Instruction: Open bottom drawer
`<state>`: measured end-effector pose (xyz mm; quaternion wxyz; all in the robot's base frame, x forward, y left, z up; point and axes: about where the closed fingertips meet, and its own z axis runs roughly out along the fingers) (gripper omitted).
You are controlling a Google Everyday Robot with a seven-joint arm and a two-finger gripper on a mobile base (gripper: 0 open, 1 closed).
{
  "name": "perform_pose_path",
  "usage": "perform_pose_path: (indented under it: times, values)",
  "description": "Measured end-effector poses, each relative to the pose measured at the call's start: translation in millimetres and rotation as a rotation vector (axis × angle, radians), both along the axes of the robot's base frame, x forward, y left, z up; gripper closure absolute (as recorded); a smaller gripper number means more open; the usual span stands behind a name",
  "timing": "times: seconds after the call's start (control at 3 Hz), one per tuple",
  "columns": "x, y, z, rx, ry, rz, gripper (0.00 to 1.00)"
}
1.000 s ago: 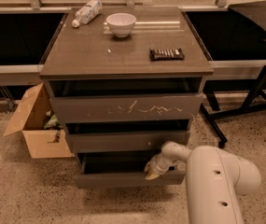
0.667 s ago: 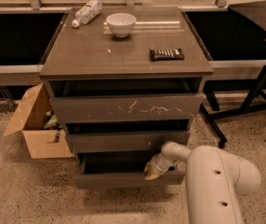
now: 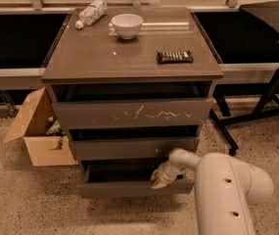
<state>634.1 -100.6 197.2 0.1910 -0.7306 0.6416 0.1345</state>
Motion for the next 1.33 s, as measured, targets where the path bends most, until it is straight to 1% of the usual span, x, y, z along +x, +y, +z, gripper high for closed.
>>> perform_pose_path:
  times: [0.33, 0.67, 1.0, 1.33]
  values:
    - [0.0, 0.0, 0.0, 0.000, 0.000, 0.000, 0.06]
    - [0.0, 0.0, 0.0, 0.000, 0.000, 0.000, 0.00]
    - [0.0, 0.0, 0.0, 0.000, 0.000, 0.000, 0.00]
    - [-3.2, 7.2, -1.2, 0.032, -0.006, 0.027, 0.00]
